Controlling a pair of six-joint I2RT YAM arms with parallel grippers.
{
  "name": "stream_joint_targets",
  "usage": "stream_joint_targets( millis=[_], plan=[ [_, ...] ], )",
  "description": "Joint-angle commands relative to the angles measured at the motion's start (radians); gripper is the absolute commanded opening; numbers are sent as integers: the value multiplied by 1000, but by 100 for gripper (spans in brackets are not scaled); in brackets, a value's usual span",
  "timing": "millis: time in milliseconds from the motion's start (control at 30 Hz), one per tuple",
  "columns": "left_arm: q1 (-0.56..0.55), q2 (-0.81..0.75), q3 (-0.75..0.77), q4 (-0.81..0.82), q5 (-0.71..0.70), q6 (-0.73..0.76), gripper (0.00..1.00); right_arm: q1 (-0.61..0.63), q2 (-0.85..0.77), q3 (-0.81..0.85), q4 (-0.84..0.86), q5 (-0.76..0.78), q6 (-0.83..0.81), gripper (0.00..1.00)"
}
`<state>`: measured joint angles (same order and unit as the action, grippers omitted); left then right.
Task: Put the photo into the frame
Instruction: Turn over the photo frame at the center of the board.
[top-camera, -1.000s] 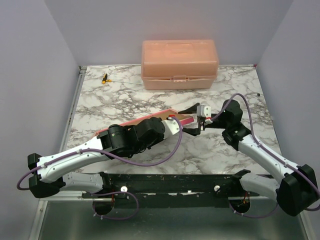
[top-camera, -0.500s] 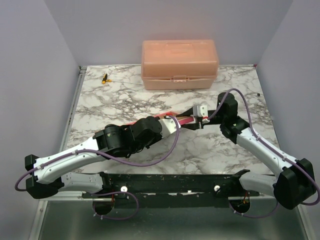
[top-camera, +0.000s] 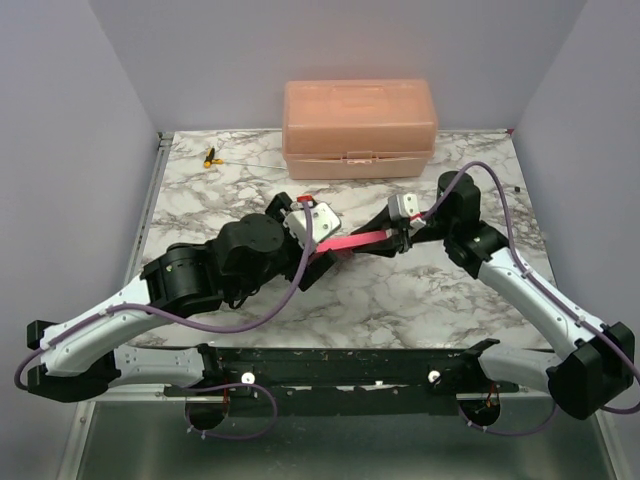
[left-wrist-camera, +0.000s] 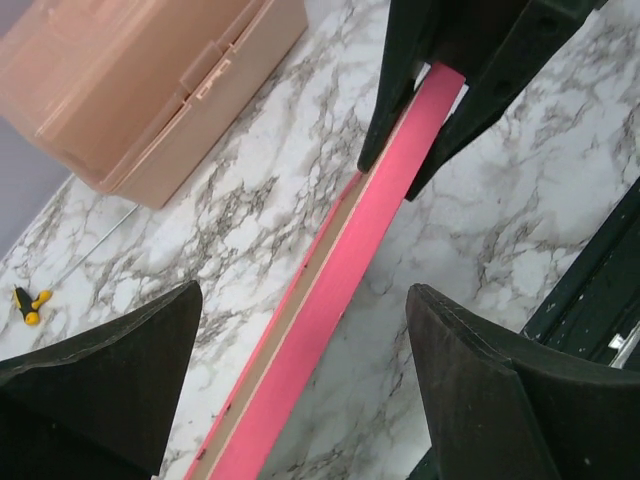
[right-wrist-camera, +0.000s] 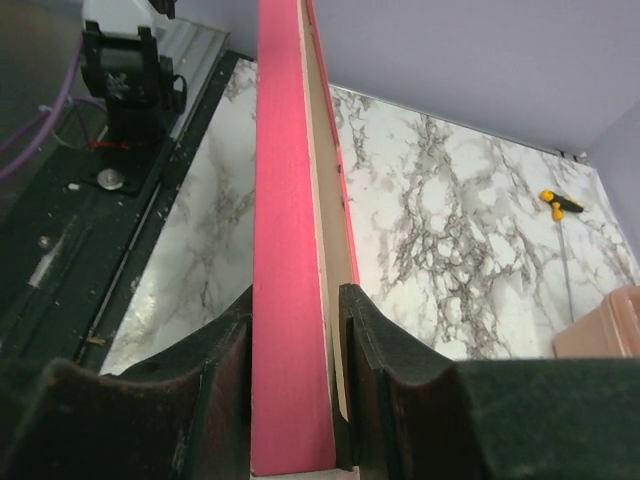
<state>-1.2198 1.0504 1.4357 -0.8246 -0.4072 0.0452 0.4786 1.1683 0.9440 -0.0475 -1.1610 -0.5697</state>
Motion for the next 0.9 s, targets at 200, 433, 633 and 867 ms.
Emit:
stream_joint_targets(
  millis=[200, 433, 633, 867],
  plan=[
    [-5, -19, 110, 42, 43, -76, 85, 4, -46, 90, 126, 92, 512, 0],
    [1, -17, 114, 71, 50, -129, 89, -6, 16, 146, 101, 162, 732, 0],
    [66, 7, 92, 74, 155, -252, 90, -69, 105, 117, 99, 141, 886, 0],
    [243, 26, -5, 104, 396, -449, 90, -180, 222, 43, 50, 49, 924, 0]
  ],
)
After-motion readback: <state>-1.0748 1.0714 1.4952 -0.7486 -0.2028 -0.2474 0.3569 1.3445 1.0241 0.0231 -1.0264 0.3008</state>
